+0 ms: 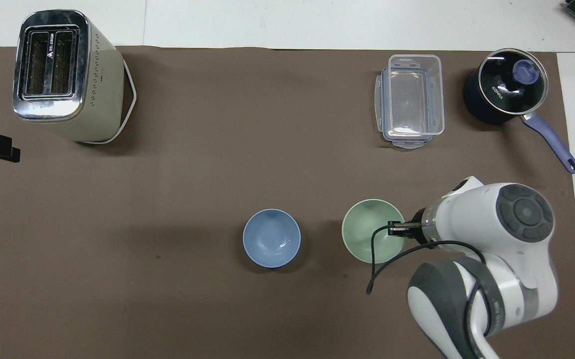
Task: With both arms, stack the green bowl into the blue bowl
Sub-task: 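Lift the green bowl with the right gripper toward the blue bowl, then lower the green bowl into the blue bowl with the right gripper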
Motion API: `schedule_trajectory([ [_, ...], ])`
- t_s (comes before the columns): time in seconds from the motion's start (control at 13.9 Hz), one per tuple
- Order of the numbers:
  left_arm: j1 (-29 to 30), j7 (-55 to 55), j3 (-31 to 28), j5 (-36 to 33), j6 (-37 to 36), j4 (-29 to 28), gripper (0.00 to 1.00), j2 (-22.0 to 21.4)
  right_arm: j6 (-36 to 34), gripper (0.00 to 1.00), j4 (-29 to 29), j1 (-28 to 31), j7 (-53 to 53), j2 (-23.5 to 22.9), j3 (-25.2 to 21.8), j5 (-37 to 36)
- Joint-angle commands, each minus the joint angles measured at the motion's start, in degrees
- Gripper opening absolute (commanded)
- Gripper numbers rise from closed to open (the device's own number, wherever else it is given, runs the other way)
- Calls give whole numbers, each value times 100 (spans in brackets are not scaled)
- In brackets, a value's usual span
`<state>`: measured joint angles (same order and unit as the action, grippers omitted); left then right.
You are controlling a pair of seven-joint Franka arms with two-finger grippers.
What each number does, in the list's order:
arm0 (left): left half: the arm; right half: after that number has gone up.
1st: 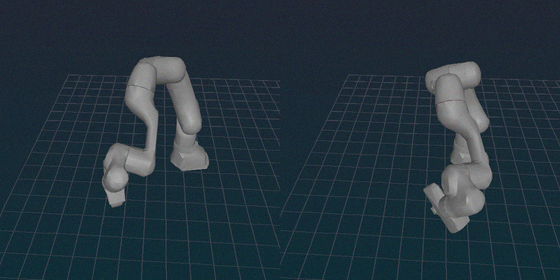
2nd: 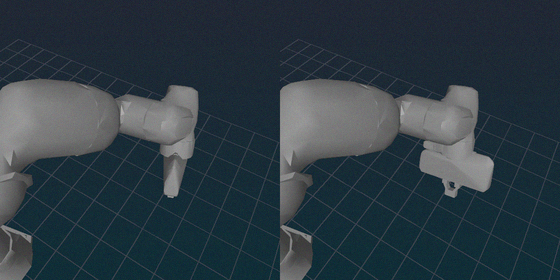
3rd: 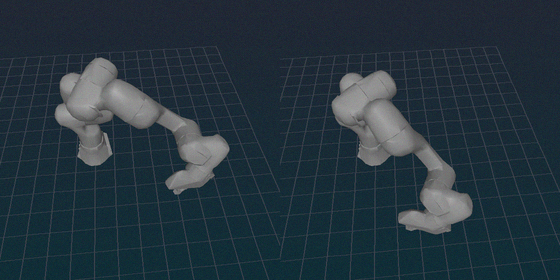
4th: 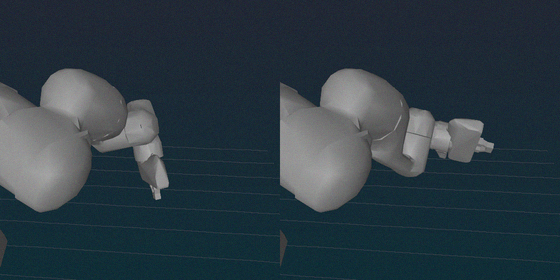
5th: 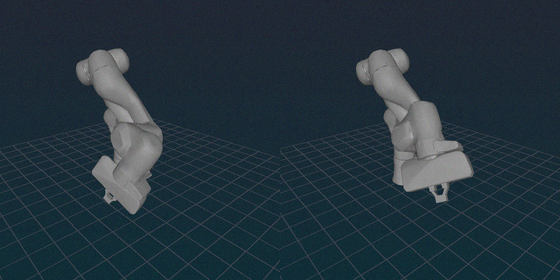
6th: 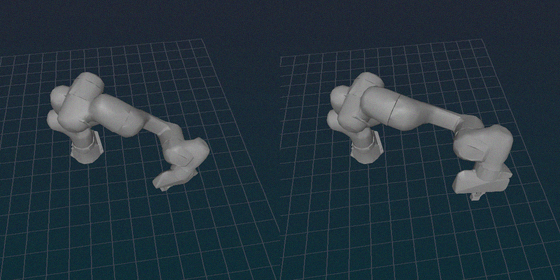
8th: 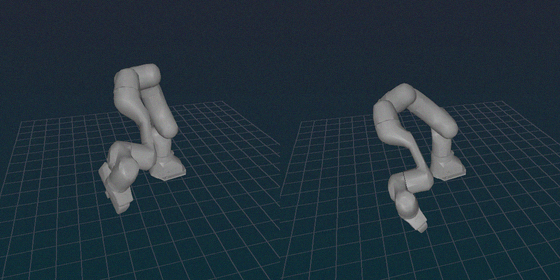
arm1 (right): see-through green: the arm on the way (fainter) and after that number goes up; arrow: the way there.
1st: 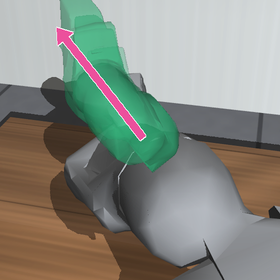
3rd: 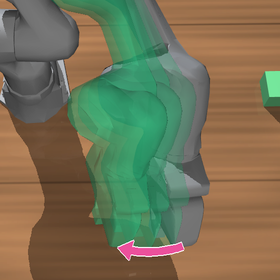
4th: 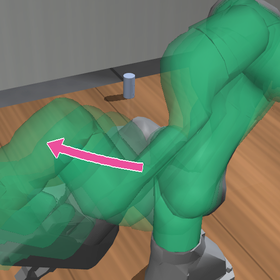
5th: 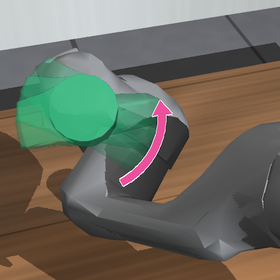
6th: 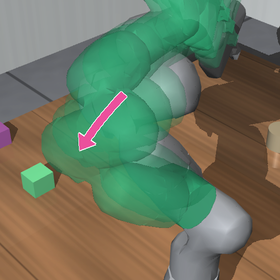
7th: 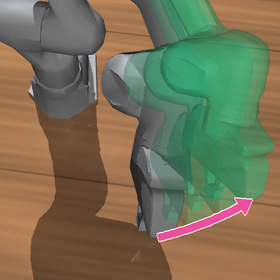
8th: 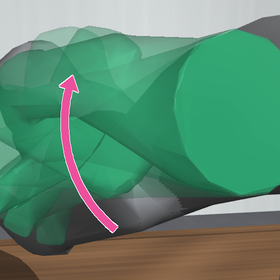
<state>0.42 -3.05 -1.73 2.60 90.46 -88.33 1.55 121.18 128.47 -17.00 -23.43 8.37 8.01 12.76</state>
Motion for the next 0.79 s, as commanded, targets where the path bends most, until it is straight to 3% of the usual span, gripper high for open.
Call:
schedule_trajectory([
  [0.0,-25,67,-3,-93,-90,26,100,-32,186,0,-269,-223,-257,-274,26,210],
  [0.29,-25,67,-3,-93,-90,26,100,-32,713,0,-313,-795,-863,-660,26,210],
  [0.72,-25,67,-3,-93,-90,26,100,-32,986,0,-384,-971,-900,-1030,17,210],
])
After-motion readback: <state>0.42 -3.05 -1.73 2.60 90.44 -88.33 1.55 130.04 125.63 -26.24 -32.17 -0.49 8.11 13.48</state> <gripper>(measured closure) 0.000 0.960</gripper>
